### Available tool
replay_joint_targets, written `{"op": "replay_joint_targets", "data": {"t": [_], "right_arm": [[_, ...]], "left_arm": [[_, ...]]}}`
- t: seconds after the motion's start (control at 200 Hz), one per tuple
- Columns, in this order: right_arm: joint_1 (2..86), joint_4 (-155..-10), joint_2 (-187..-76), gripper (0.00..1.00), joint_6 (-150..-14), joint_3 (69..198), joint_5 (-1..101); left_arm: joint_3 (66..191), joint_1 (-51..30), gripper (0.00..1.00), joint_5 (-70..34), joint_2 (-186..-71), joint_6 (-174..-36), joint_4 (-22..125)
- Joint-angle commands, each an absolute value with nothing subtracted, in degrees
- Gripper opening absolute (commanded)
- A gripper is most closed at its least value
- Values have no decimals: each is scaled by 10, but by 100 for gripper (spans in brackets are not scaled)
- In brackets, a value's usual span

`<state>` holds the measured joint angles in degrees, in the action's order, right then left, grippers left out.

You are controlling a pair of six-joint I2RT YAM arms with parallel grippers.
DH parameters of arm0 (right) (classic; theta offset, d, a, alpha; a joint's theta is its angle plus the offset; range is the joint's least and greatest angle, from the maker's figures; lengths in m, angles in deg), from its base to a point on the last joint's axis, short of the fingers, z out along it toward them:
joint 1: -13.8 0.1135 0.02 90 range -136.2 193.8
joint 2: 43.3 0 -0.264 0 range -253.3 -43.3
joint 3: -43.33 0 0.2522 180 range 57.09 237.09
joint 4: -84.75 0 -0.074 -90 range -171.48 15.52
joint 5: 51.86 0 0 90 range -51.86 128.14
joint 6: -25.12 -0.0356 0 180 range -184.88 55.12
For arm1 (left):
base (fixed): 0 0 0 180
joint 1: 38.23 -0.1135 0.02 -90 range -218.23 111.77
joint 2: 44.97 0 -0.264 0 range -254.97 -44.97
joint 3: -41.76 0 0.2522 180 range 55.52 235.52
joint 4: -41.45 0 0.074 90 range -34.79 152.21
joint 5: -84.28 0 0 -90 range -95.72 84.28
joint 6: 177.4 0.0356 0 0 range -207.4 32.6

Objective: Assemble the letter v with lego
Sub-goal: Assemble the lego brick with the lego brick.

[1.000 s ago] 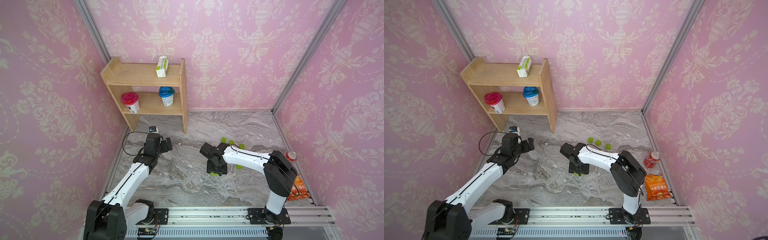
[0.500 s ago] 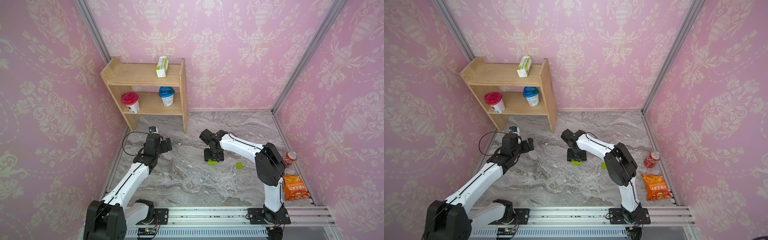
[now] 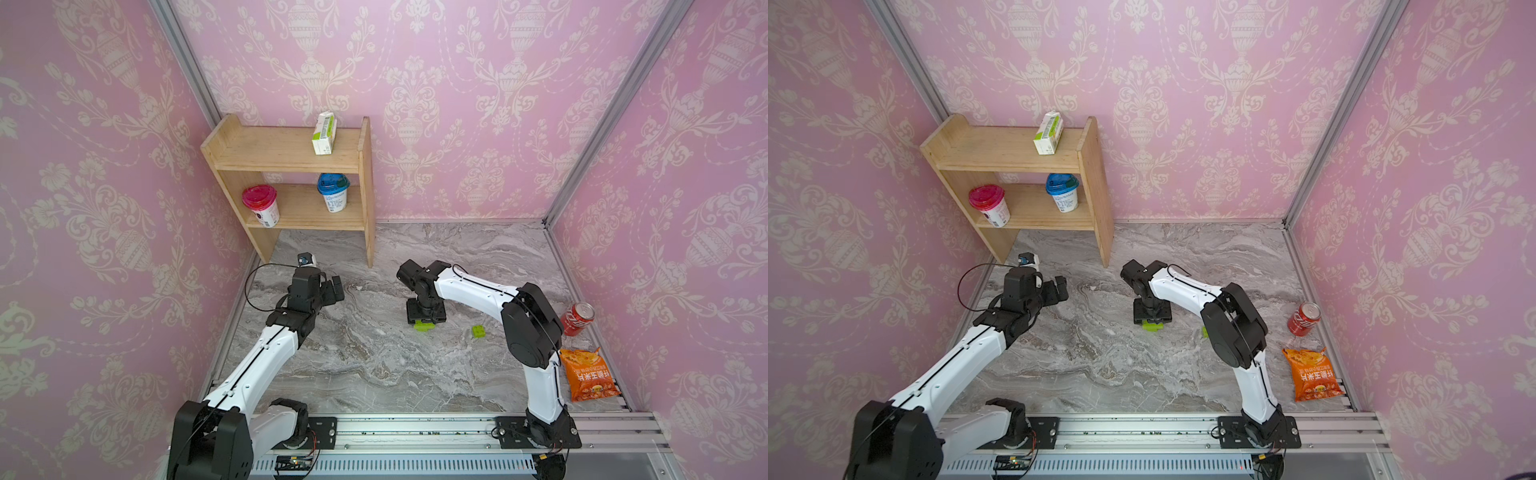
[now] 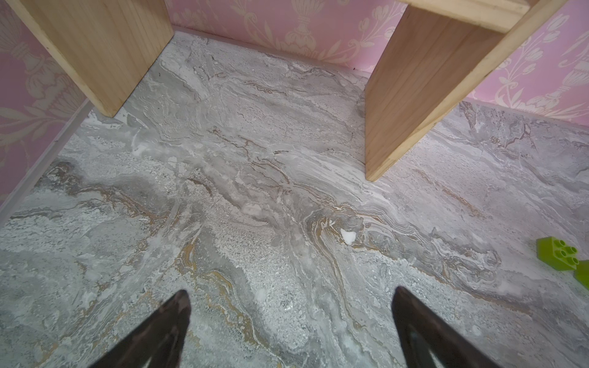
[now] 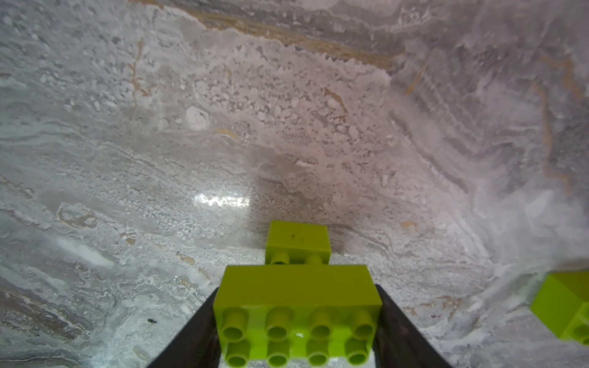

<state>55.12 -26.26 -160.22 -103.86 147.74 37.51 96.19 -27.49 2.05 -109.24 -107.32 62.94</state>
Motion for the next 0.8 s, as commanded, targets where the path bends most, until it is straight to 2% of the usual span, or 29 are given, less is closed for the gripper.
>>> {"op": "replay_joint_targets", "data": {"t": [0.0,0.19,0.445,0.796], "right_arm": [[550,-252,-1619,32,-1040,1486,372],[555,-239,-1632,28,-1057,1491,362],[574,-205,-1639,30,-1118,1493,326],[589,-255,-1639,30,-1168,1455,330]], "left_arm": [[962,-270,99,13,-1097,-1088,624],[963,-271,99,13,-1094,-1088,623],[961,-271,99,11,-1095,-1089,618],[960,-271,99,7,-1097,-1087,611]]}}
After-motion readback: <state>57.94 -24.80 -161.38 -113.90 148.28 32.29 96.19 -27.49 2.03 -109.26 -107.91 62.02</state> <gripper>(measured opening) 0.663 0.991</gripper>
